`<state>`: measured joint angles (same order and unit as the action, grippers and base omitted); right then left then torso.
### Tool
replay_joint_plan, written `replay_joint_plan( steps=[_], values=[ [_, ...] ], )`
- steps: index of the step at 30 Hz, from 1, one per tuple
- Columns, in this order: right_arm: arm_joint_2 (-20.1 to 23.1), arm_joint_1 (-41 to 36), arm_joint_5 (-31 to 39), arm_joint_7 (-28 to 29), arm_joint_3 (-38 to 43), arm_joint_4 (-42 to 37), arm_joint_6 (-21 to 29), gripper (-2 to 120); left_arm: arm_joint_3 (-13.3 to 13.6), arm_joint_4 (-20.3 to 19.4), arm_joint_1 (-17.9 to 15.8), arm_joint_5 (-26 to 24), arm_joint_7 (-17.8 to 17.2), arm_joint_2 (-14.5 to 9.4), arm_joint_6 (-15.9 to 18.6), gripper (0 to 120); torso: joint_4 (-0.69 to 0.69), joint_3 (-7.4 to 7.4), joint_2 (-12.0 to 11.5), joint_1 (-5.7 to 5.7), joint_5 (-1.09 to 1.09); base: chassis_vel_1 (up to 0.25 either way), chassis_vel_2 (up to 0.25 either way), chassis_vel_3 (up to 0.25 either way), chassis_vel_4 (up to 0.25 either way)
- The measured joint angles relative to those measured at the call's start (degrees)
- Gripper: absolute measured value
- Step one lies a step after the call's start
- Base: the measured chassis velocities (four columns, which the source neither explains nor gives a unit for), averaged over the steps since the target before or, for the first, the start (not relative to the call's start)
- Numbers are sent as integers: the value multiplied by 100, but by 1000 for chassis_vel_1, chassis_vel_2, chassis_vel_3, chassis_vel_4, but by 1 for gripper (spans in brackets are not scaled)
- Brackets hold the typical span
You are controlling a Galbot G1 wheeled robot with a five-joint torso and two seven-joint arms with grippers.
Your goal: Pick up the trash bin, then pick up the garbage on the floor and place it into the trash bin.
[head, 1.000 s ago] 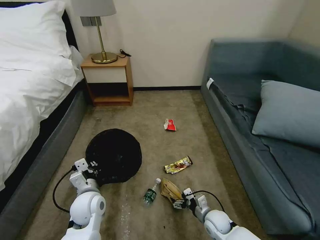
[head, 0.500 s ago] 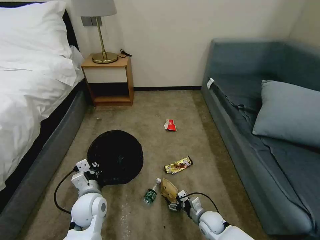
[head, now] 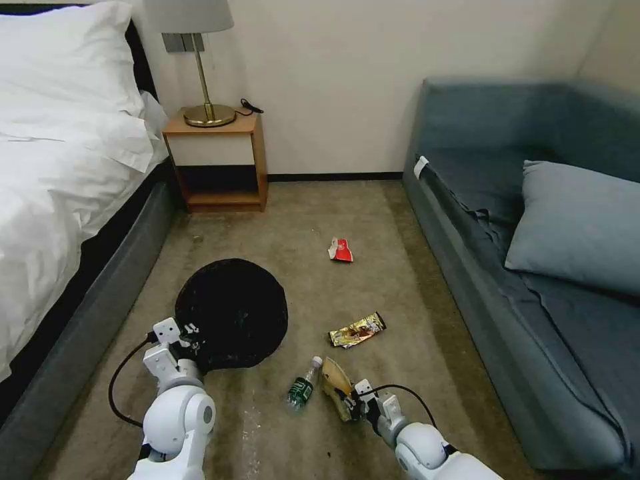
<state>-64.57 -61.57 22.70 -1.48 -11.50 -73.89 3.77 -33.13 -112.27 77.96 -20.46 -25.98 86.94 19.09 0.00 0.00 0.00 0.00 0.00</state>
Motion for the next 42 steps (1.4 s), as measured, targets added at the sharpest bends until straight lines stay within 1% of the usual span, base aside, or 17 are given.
replay_joint_plan(
  steps=[1,3,6,13,17,19,22,26,28,30,31,33,35,36,38,39,42],
  values=[
    [0,0,0,0,0,0,0,14,0,0,0,0,0,0,0,2,0,0,0,0,0,0,0,0,0],
    [1,-26,5,15,49,-58,-11,4,2,0,-7,0,0,2,0,2,0,0,0,0,0,0,0,0,0],
    [31,-52,19,41,134,-187,-16,0,-11,25,-26,0,0,1,0,2,0,0,0,0,0,0,0,0,0],
    [182,-131,52,180,382,-581,-50,0,-34,74,-94,-4,-1,-6,0,2,0,0,0,0,0,0,0,0,0],
    [227,-178,60,384,584,-865,-200,0,-26,112,-132,-5,-1,7,0,2,-1,0,0,0,1,0,0,0,0],
    [204,-176,97,564,682,-1050,-315,0,-16,143,-153,-2,-1,21,1,2,-1,0,0,0,0,0,0,0,0],
    [-26,-26,144,1048,787,-1544,-632,0,45,223,-192,15,-1,50,0,2,0,0,0,0,0,0,0,0,0],
    [-192,246,119,1297,701,-1865,-843,0,96,293,-245,17,-1,52,0,2,1,0,0,0,0,0,0,0,0],
    [-231,435,144,1423,587,-2017,-872,0,125,333,-306,17,-3,41,2,2,0,0,0,0,0,0,0,0,0],
    [-227,1041,383,1692,127,-2437,-816,0,168,414,-485,6,-19,21,23,2,0,0,0,0,0,0,0,0,0],
    [-227,1041,383,1692,127,-2437,-816,0,168,414,-485,6,-19,21,23,2,0,0,0,0,0,0,0,0,0],
    [-141,1542,576,1875,-378,-2708,-684,0,190,482,-551,8,-30,40,26,2,0,0,0,0,-1,0,0,0,0],
    [-81,1798,665,1951,-704,-2804,-612,0,213,516,-566,16,-31,61,26,2,0,0,0,0,-1,0,0,0,0],
    [-45,2073,733,2022,-1069,-2834,-554,0,241,547,-573,31,-31,82,26,2,0,0,0,0,-2,0,0,0,0],
    [-45,2208,755,2050,-1269,-2823,-533,0,259,559,-574,38,-30,92,26,2,0,0,0,0,-2,0,0,0,0],
    [-122,2442,767,2082,-1656,-2680,-521,0,280,583,-575,47,-29,105,24,2,0,0,0,0,-2,0,0,0,0],
    [-242,2575,766,2084,-1891,-2491,-528,0,288,591,-576,51,-28,112,22,2,0,0,0,0,0,0,0,0,0]
  ],
)
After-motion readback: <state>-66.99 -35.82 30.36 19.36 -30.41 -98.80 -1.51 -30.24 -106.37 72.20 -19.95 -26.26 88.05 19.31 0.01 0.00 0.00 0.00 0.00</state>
